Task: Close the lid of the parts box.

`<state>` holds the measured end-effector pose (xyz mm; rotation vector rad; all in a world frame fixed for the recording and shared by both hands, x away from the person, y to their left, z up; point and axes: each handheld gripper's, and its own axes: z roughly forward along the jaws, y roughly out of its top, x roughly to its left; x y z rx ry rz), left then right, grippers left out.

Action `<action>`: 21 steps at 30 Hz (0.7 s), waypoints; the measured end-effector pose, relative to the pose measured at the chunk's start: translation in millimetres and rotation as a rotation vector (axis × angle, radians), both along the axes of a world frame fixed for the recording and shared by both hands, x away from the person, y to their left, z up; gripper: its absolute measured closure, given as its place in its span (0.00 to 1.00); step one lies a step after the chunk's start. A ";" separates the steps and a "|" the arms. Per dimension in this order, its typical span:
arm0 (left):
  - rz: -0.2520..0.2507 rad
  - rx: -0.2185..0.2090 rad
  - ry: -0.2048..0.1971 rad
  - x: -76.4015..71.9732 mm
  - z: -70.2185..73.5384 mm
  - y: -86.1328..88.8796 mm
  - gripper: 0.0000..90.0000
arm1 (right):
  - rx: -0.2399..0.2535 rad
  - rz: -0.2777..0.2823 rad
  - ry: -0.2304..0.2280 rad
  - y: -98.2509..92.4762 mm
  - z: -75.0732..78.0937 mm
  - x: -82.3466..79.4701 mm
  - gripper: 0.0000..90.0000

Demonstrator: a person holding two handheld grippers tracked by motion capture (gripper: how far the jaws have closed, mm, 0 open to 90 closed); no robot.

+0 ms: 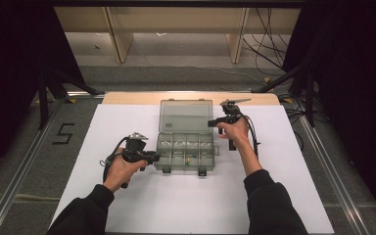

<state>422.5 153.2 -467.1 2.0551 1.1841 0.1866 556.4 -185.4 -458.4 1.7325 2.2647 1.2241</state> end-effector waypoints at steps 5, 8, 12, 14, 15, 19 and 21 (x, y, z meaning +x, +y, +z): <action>-0.001 -0.002 -0.001 0.0 -0.1 0.1 0.77 | 0.020 0.011 -0.018 -4.6 2.7 -4.0 0.93; -0.011 -0.001 -0.001 -0.1 -0.1 1.1 0.77 | 0.006 0.013 -0.052 -4.6 2.4 -6.1 0.93; -0.013 0.002 -0.002 -0.1 0.0 1.2 0.77 | -0.007 0.025 -0.080 -4.0 3.6 -9.4 0.93; -0.014 0.001 -0.002 0.0 -0.1 1.3 0.77 | -0.011 0.020 -0.086 -2.8 4.6 -12.2 0.93; -0.009 -0.003 0.001 0.0 -0.1 1.0 0.77 | -0.018 0.026 -0.102 -3.2 4.3 -12.6 0.93; -0.002 -0.005 -0.005 -0.3 -0.3 0.1 0.77 | -0.018 0.035 -0.140 -3.6 2.9 -17.0 0.93; -0.003 -0.003 -0.008 -0.1 -0.5 0.2 0.77 | -0.039 0.053 -0.176 -4.5 2.1 -18.3 0.93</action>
